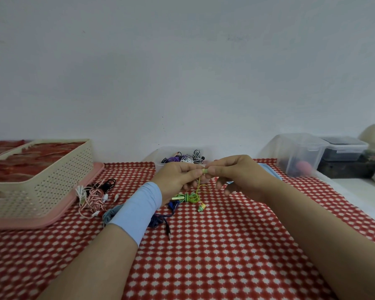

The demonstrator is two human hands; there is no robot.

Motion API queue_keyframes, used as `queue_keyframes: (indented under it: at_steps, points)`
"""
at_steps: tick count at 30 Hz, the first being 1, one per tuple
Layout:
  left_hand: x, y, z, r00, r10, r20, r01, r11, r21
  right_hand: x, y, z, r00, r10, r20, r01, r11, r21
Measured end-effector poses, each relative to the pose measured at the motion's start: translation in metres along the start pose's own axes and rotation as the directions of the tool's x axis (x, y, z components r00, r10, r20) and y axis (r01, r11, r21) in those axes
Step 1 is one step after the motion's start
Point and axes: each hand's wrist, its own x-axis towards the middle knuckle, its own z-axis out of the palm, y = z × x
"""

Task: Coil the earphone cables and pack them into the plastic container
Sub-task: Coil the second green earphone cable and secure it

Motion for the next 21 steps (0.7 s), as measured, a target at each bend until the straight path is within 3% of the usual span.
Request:
queue_keyframes:
  at_steps: [9, 21]
  points:
    - [-0.003, 0.005, 0.005, 0.998, -0.008, 0.056, 0.020, 0.977, -0.211, 0.002, 0.002, -0.003, 0.999, 0.045, 0.029, -0.046, 0.997, 0.054]
    - [-0.007, 0.012, 0.007, 0.999, -0.012, 0.050, 0.019, 0.989, -0.150, -0.002, -0.003, -0.005, 0.998, 0.025, 0.062, -0.024, 1.000, -0.012]
